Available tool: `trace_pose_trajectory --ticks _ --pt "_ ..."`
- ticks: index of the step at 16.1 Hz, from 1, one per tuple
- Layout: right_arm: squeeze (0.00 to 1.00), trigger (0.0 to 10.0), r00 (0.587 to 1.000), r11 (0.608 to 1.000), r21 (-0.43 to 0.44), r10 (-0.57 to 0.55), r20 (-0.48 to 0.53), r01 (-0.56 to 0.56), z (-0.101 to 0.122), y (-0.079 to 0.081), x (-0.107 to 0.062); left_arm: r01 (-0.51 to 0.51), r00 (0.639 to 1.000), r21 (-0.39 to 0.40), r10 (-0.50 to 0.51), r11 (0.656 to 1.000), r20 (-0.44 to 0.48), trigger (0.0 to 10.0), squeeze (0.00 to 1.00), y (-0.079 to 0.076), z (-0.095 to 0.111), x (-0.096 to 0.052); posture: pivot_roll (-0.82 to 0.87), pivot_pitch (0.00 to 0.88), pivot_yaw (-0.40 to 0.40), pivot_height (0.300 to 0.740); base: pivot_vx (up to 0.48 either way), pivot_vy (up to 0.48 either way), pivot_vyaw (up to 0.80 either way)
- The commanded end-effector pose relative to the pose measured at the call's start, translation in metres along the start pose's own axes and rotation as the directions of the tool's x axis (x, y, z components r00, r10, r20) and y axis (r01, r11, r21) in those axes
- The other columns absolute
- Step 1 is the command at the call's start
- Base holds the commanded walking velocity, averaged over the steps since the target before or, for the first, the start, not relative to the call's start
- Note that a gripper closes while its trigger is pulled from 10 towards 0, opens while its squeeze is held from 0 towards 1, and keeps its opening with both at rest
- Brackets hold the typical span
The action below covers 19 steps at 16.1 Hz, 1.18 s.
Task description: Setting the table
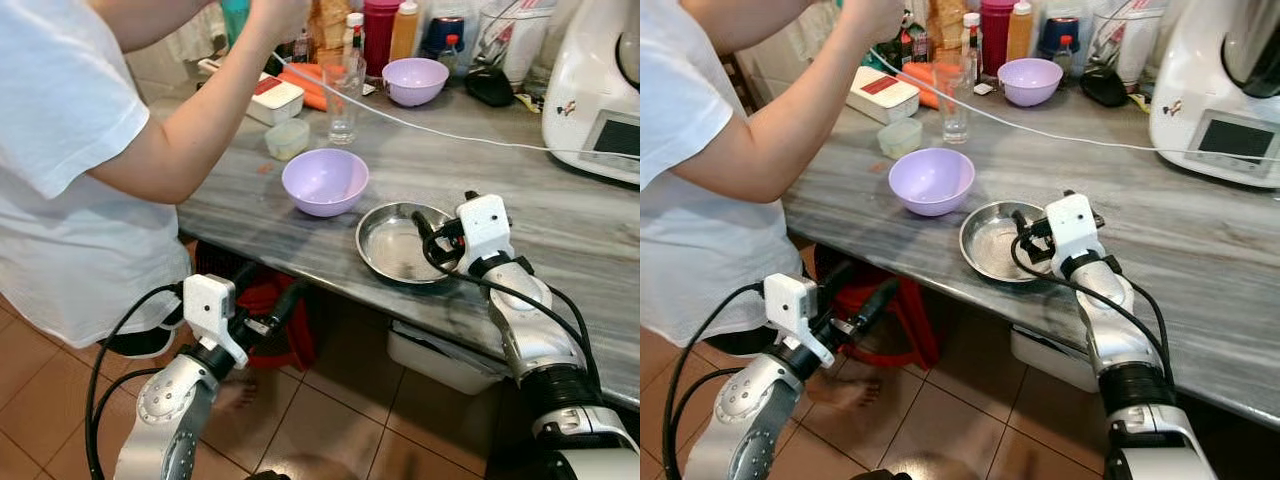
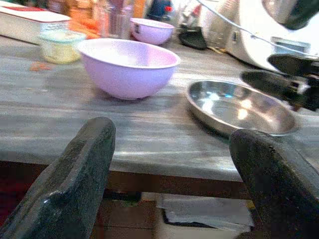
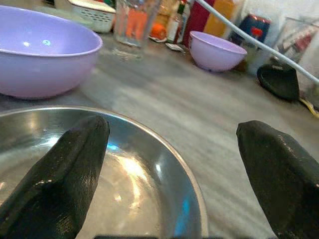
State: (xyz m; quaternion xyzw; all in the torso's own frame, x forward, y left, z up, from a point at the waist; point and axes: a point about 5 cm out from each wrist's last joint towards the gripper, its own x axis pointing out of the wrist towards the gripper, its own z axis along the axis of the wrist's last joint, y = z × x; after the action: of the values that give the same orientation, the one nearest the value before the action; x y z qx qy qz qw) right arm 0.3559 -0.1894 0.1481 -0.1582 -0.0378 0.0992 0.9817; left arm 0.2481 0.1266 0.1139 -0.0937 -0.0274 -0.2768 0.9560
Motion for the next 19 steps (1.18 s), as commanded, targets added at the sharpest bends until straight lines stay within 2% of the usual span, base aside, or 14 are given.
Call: trace_pose_trajectory --ticks 1,6,7,8,9,13,19 --pt "1.0 10.0 1.0 0.999 0.036 0.009 -0.002 -0.009 0.006 0.003 0.002 0.032 0.999 -0.018 -0.033 0.999 -0.026 10.0 0.0 -0.002 -0.004 -0.002 -0.06 0.058 0.092 0.74 0.0 0.0 0.0" --pt "1.0 10.0 0.993 0.995 0.037 0.097 -0.067 -0.094 0.024 0.016 0.023 0.039 0.998 -0.023 -0.04 0.999 -0.043 10.0 0.0 -0.002 -0.008 -0.004 -0.06 0.063 0.085 0.74 0.0 0.0 0.0" --pt "0.42 10.0 0.987 0.993 0.032 0.12 -0.105 -0.118 0.024 0.018 0.027 0.04 0.998 -0.025 -0.041 0.999 -0.046 10.0 0.0 -0.002 -0.009 -0.005 -0.05 0.066 0.077 0.74 0.0 0.0 0.0" --pt "0.0 10.0 0.98 0.991 0.035 0.134 -0.149 -0.13 0.024 0.019 0.03 0.04 0.998 -0.028 -0.042 0.999 -0.047 10.0 0.0 -0.003 -0.009 -0.005 -0.05 0.069 0.072 0.74 0.0 0.0 0.0" --pt "0.0 10.0 0.97 0.989 0.045 0.144 -0.197 -0.138 0.023 0.02 0.034 0.041 0.998 -0.033 -0.042 0.999 -0.047 10.0 0.0 -0.004 -0.009 -0.006 -0.04 0.071 0.07 0.74 0.0 0.0 0.0" --pt "0.0 10.0 0.96 0.989 0.032 0.148 -0.239 -0.145 0.02 0.023 0.036 0.043 0.998 -0.038 -0.044 0.998 -0.051 10.0 0.0 -0.007 -0.011 -0.008 -0.03 0.076 0.058 0.74 0.0 0.0 0.0" --pt "0.0 10.0 0.922 0.977 0.1 0.212 -0.324 -0.19 0.003 0.033 0.031 0.042 0.998 -0.043 -0.044 0.998 -0.054 10.0 0.0 -0.009 -0.011 -0.008 -0.04 0.083 0.062 0.74 0.0 0.0 0.0"
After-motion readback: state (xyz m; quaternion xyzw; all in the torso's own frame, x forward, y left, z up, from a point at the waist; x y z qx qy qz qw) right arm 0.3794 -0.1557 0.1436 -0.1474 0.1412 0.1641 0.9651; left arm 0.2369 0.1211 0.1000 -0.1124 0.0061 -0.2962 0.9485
